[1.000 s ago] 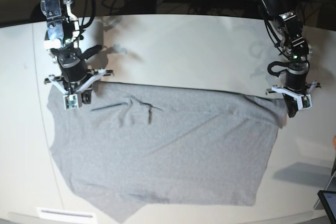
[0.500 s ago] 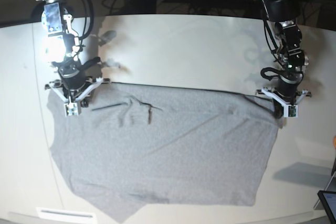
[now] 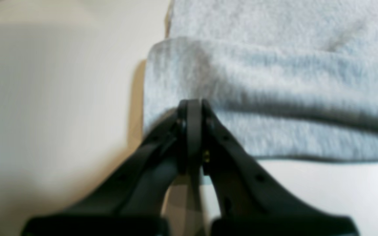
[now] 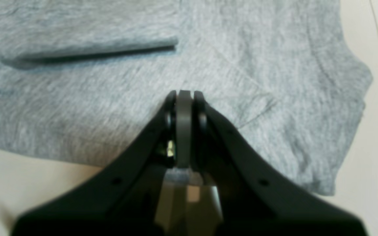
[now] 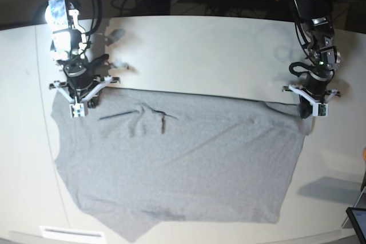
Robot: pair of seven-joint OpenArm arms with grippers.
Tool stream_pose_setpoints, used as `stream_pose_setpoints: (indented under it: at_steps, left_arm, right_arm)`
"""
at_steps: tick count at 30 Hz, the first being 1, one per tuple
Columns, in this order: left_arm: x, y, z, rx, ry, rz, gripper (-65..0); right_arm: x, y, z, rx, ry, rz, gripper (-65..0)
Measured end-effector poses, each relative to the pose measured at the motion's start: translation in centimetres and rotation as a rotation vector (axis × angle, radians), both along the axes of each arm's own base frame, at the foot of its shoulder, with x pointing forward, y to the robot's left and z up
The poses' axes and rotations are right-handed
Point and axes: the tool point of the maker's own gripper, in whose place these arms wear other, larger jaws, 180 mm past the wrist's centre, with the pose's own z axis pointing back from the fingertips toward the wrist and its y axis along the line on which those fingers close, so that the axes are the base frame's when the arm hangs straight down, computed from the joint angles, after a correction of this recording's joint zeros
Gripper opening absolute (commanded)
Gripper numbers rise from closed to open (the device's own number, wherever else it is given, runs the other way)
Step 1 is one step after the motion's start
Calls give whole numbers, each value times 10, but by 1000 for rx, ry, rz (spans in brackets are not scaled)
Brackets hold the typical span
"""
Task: Fold the T-shirt properly
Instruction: 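Drag the held shoulder edge with both grippers toward the robot base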
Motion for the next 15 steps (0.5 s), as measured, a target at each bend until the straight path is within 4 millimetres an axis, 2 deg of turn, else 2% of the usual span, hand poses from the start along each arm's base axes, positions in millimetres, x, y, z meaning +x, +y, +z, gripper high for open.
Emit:
stream_pose_setpoints:
  at_steps: [5,9,11,15]
  left_arm:
    - [-17,8,2,82,46,-37,-650]
    - [-26,6,2,182,87,-85,-650]
    - [-29,4,2,205,100,-92,-650]
    - [-30,-14,0,225,104,-148,-650]
  right_arm:
    - [0,-10,-5,4,-7,-26,-635]
    - [1,-15,-7,6,-14,-36,-635]
    - [1,-18,-7,4,-15,-43,-635]
    - [-4,-25,-8,-1,-18,-61,-635]
